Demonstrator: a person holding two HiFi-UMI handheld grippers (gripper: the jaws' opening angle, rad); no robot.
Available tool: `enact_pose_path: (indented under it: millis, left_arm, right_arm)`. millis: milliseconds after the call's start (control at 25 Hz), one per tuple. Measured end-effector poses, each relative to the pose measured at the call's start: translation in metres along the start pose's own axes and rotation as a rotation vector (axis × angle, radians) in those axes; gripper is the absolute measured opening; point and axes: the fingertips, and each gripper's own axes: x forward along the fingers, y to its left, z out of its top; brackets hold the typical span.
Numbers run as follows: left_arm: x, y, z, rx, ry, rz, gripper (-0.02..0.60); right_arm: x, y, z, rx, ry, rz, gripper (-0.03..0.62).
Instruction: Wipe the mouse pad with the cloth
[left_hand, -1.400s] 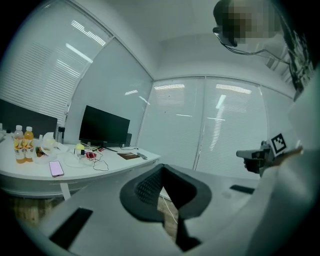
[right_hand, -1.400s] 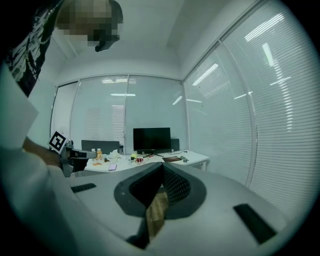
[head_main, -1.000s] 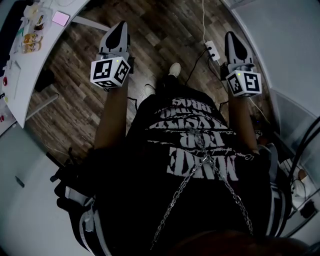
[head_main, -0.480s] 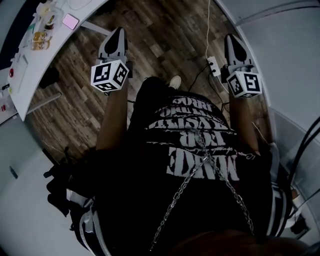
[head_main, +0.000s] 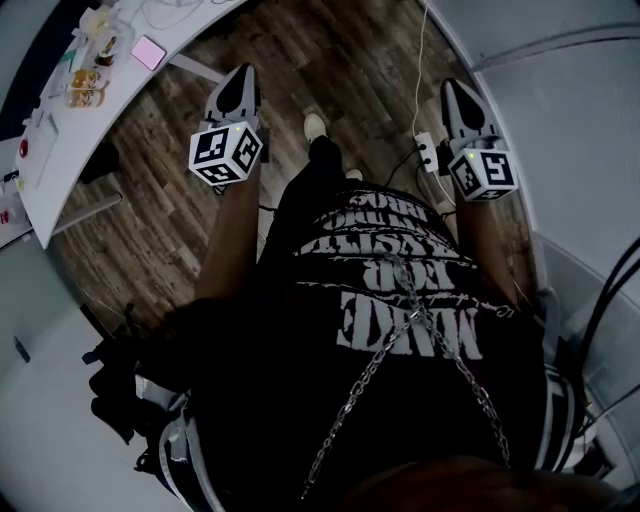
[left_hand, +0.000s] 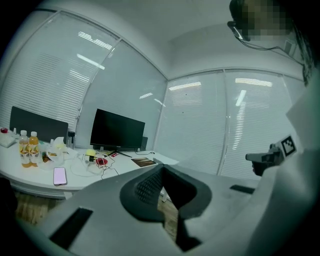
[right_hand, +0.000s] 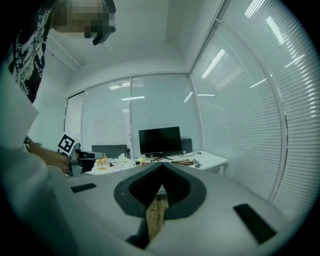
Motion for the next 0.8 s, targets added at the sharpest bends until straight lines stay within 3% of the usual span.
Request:
enact_pose_path:
  millis: [800]
  left_arm:
    - [0.097,0.06,0.024,0.006,0.015,-0.016,-0.003]
  right_arm:
    - [0.136,-0.022,0.012,0.024,0.047,0.016,0.0]
